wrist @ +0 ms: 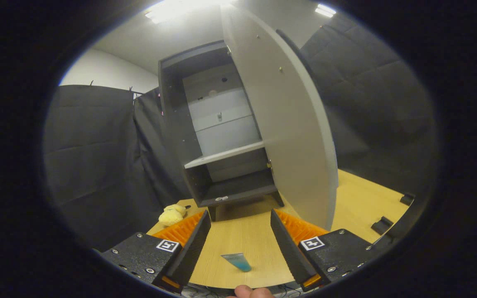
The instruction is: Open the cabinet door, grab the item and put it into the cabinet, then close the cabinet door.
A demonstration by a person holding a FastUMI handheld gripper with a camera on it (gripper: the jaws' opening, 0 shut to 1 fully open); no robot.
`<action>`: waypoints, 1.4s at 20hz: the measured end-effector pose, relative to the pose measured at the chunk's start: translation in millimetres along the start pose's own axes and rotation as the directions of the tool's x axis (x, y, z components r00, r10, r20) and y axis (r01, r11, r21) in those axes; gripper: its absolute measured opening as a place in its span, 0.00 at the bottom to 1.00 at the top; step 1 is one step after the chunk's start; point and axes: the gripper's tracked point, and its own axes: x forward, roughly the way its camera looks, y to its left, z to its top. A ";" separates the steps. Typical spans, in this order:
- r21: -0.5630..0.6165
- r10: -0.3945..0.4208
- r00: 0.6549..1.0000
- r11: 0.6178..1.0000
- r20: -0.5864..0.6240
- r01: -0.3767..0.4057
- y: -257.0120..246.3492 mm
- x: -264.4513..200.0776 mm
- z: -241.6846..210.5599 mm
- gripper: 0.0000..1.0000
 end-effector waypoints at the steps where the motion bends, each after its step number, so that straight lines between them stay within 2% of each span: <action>1: -0.015 0.001 1.000 1.000 -0.013 -0.001 2.0 9.2 -17.6 0.91; 5: -0.105 -0.040 0.998 0.994 -0.058 0.033 0.2 39.5 -84.0 0.93; 8: -0.107 -0.033 0.995 0.994 -0.091 0.023 8.0 50.6 -123.0 0.92; 12: -0.139 -0.093 0.986 0.988 -0.138 0.074 0.2 66.7 -168.3 0.91; 14: -0.146 -0.083 0.986 0.987 -0.143 0.062 0.6 71.8 -172.1 0.79; 15: -0.156 -0.085 0.985 0.986 -0.147 0.062 -0.2 68.4 -169.1 0.58; 16: -0.157 -0.078 0.986 0.986 -0.149 0.055 0.6 66.7 -163.8 0.55; 19: -0.177 -0.075 0.988 0.983 -0.137 0.050 -0.5 61.0 -119.6 0.53; 23: -0.178 -0.053 0.993 0.983 -0.109 0.033 16.4 62.2 -38.9 0.52; 28: -0.200 -0.037 0.997 0.980 -0.069 0.022 43.4 78.9 44.6 0.52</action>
